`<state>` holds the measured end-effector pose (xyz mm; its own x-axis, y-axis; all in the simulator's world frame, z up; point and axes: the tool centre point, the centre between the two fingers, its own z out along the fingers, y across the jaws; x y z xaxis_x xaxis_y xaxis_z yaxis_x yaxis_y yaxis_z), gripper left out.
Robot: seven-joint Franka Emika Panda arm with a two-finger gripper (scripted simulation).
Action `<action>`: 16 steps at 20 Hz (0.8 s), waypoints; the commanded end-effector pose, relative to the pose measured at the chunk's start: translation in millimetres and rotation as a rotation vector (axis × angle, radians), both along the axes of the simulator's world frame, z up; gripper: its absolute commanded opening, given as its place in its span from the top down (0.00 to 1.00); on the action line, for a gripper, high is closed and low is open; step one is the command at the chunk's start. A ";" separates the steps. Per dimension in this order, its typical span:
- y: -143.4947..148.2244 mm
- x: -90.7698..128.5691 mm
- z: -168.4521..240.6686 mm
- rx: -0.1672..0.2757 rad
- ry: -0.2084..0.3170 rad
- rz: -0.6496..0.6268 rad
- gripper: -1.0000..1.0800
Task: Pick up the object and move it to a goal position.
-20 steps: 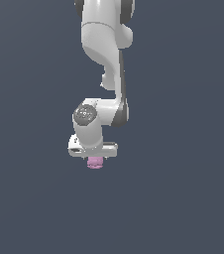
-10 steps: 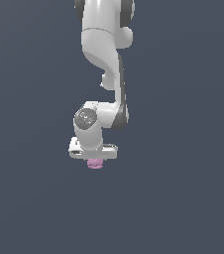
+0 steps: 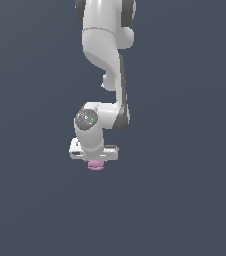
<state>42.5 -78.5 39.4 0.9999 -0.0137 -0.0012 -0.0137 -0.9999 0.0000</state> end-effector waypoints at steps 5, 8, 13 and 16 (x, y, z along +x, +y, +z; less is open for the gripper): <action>1.9 3.7 22.3 0.000 -0.001 0.000 1.00; 3.7 6.8 42.3 0.000 -0.001 0.000 1.00; 7.5 14.1 87.2 0.000 -0.001 0.000 1.00; 10.1 19.5 119.1 0.000 -0.001 0.000 1.00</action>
